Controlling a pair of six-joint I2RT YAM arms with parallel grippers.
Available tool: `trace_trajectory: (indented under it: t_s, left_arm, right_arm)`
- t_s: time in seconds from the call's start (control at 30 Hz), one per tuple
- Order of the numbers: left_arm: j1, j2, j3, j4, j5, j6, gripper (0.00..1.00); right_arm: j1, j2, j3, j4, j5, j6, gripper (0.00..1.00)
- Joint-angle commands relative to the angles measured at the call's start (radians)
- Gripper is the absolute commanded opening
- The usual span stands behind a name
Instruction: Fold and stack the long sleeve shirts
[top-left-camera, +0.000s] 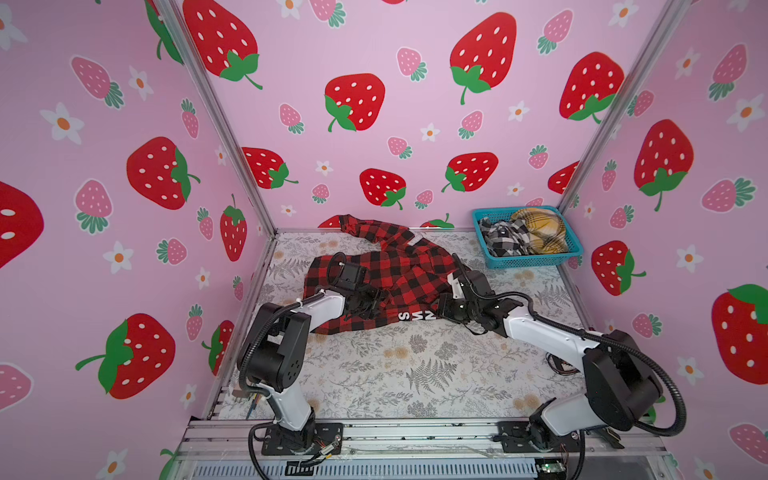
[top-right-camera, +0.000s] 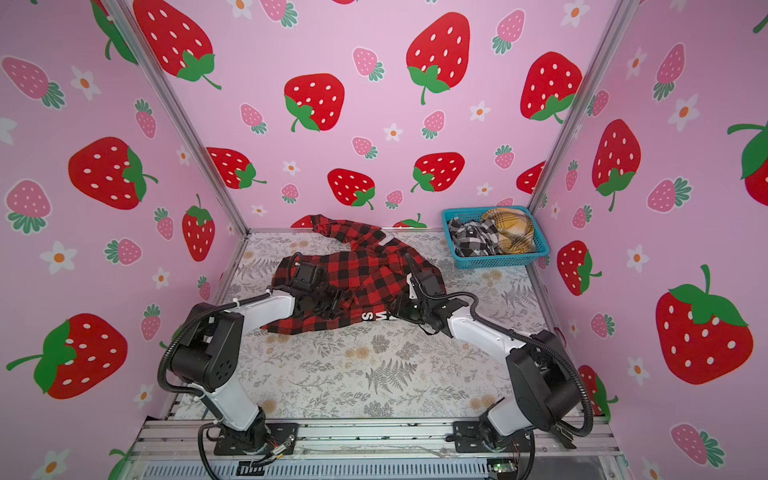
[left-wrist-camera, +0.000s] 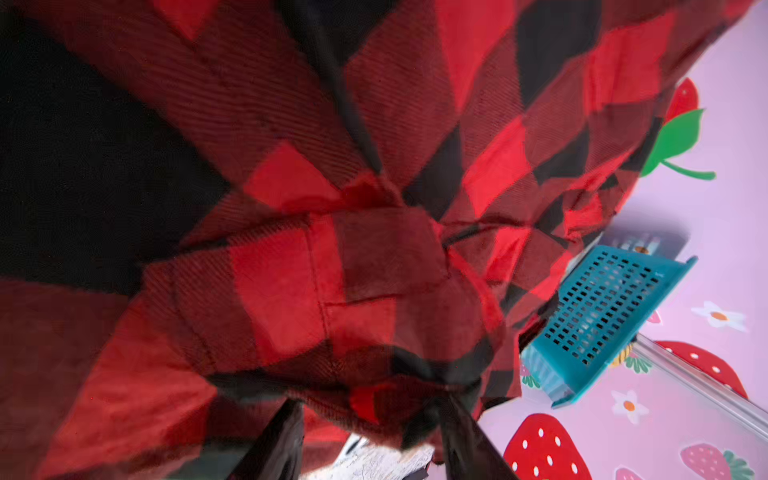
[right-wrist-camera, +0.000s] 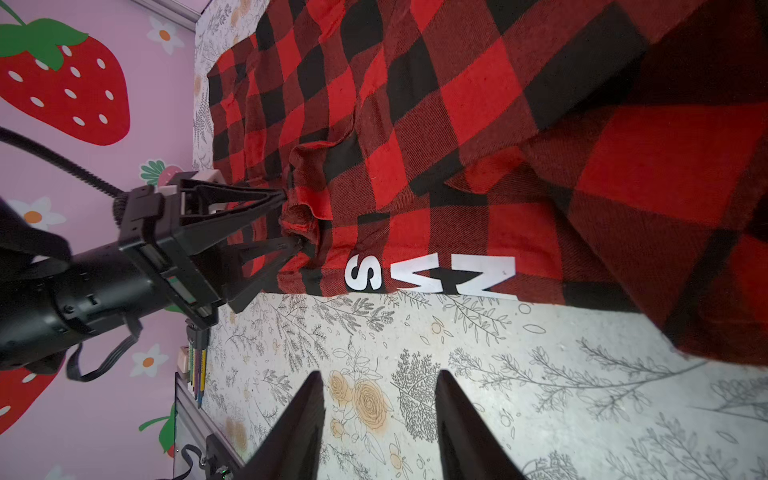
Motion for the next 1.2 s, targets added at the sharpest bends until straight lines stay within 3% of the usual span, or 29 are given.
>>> trace_trajectory:
  t_s: [0.0, 0.13, 0.17, 0.3, 0.43, 0.7, 0.83, 1.17]
  left_arm:
    - [0.004, 0.033, 0.043, -0.025, 0.016, -0.026, 0.35]
    - [0.005, 0.004, 0.042, -0.049, 0.040, -0.011, 0.05]
    - [0.008, -0.010, 0.047, -0.058, 0.045, 0.004, 0.00]
    - [0.024, -0.090, 0.142, -0.217, 0.027, 0.172, 0.00]
    - [0.047, -0.201, 0.283, -0.461, -0.086, 0.404, 0.00]
    - [0.094, -0.343, 0.392, -0.592, -0.073, 0.685, 0.00]
    - [0.104, -0.362, 0.393, -0.619, -0.051, 0.742, 0.00]
    - [0.155, -0.384, 0.401, -0.604, 0.012, 0.715, 0.00]
  right_arm:
    - [-0.007, -0.001, 0.026, -0.004, -0.005, -0.004, 0.46]
    - [-0.028, -0.019, 0.010, -0.002, -0.002, 0.012, 0.51]
    - [-0.034, -0.021, 0.009, -0.001, -0.005, 0.016, 0.57]
    - [-0.057, -0.031, 0.010, 0.021, -0.020, 0.043, 0.67]
    - [-0.063, -0.027, 0.009, 0.058, -0.046, 0.091, 0.79]
    - [-0.063, 0.058, -0.041, 0.274, -0.148, 0.285, 0.88]
    - [-0.063, 0.108, -0.065, 0.391, -0.184, 0.395, 0.90]
    - [-0.091, 0.159, -0.142, 0.501, -0.175, 0.516, 0.90]
